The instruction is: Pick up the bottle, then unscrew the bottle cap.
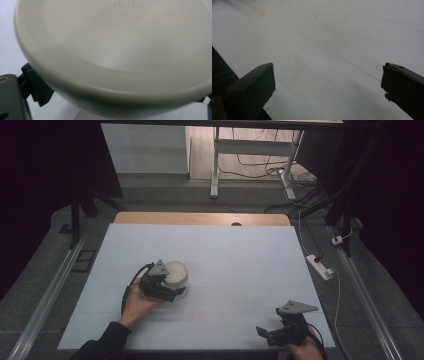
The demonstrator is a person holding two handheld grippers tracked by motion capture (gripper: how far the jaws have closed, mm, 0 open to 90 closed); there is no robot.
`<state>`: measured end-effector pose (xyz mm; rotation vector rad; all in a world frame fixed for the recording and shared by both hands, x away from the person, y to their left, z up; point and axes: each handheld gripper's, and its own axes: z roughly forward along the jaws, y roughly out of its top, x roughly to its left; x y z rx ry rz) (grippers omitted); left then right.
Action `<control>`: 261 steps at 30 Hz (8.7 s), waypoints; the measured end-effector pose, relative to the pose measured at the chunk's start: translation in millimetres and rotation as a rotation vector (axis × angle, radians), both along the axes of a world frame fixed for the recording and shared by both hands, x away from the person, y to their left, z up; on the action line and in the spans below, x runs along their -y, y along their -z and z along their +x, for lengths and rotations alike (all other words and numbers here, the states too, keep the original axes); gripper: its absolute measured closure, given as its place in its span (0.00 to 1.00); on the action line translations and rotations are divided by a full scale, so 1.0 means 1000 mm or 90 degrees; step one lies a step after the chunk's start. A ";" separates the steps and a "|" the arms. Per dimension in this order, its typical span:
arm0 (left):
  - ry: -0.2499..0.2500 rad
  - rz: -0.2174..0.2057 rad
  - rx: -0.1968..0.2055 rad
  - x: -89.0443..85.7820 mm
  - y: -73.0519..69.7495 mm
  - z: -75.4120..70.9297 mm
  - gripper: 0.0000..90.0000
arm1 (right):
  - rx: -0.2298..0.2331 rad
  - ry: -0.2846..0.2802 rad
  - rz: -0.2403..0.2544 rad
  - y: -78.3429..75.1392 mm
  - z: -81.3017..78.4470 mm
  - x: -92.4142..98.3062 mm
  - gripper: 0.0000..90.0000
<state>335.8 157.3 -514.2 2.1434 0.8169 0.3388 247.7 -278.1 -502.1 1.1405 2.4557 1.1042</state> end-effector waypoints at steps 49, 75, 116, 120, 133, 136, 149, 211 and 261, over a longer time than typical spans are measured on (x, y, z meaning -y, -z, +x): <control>0.056 -0.016 0.022 0.017 -0.060 -0.006 0.08 | 0.002 0.006 0.005 0.000 0.000 0.001 0.00; 0.120 -0.013 0.017 0.048 -0.067 -0.012 0.08 | 0.004 0.002 0.004 0.000 0.000 0.001 0.00; 0.137 -0.036 0.022 0.050 -0.066 -0.019 0.08 | 0.069 -0.034 0.048 -0.023 0.001 -0.016 0.00; 0.137 -0.036 0.024 0.050 -0.066 -0.020 0.08 | 0.067 -0.048 0.053 -0.026 0.002 -0.023 0.00; 0.142 -0.035 0.030 0.052 -0.067 -0.022 0.08 | 0.071 -0.103 0.087 -0.043 0.007 -0.047 0.00; 0.144 -0.035 0.031 0.052 -0.067 -0.022 0.08 | 0.082 -0.113 0.088 -0.049 0.009 -0.053 0.00; 0.146 -0.036 0.033 0.053 -0.067 -0.023 0.08 | 0.083 -0.168 0.112 -0.066 0.022 -0.085 0.00; 0.166 -0.026 0.016 0.064 -0.057 -0.024 0.08 | 0.089 -0.230 0.091 -0.084 0.076 -0.184 0.07; 0.154 -0.045 0.021 0.055 -0.057 -0.021 0.08 | 0.119 -0.249 0.107 -0.087 0.076 -0.183 0.00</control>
